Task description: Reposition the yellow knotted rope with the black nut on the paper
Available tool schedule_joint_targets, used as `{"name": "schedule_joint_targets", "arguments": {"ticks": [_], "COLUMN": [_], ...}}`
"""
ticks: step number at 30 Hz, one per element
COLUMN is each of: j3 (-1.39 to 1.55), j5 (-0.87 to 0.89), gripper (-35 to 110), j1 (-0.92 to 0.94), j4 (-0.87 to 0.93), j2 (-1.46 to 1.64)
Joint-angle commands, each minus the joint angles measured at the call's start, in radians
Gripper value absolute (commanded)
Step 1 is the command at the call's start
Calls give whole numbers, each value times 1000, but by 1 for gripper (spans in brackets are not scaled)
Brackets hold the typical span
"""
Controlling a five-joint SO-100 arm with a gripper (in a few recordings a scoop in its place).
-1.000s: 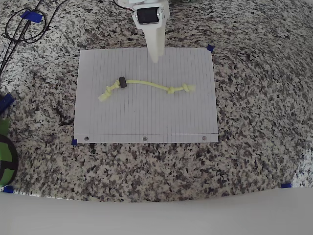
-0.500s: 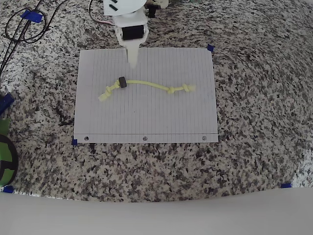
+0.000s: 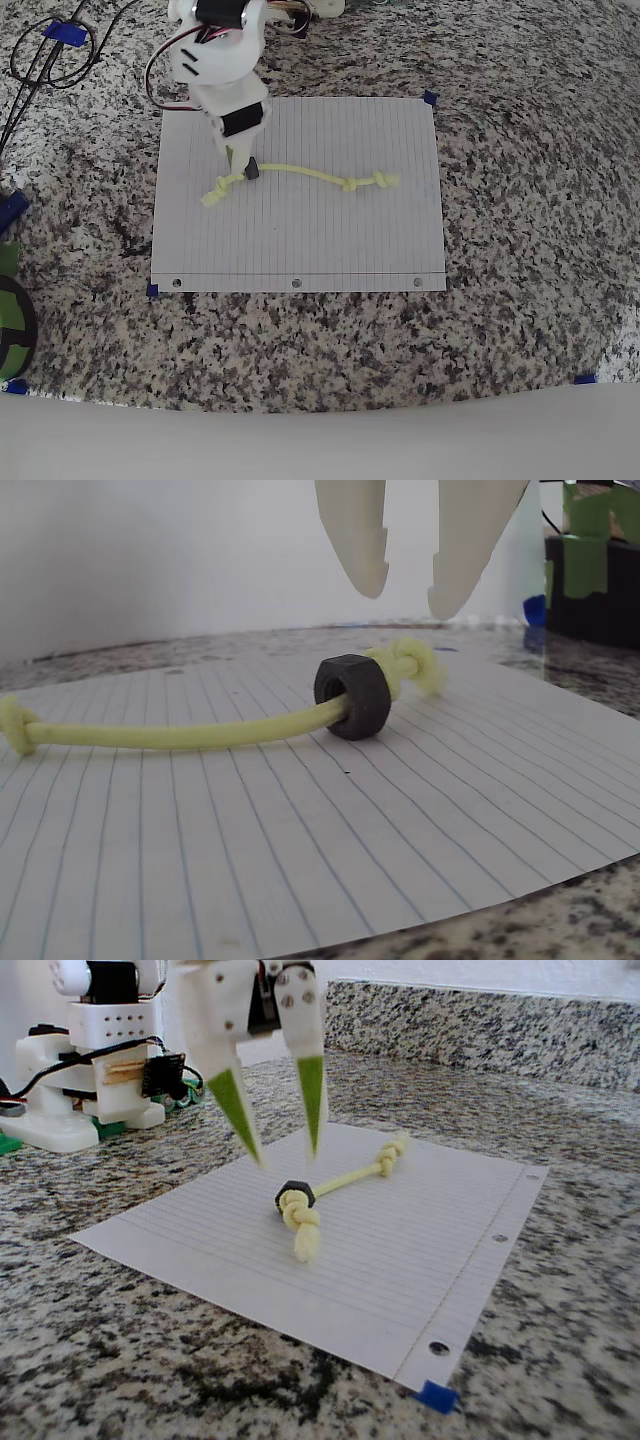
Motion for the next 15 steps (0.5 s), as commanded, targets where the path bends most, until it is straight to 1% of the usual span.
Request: {"name": "schedule_joint_targets", "arguments": {"ticks": [1, 15], "j3": [-52, -74], "j5": [37, 46], "gripper": [29, 29], "j1": [12, 25], "j4": [-28, -158], "j2": [-32, -130]}}
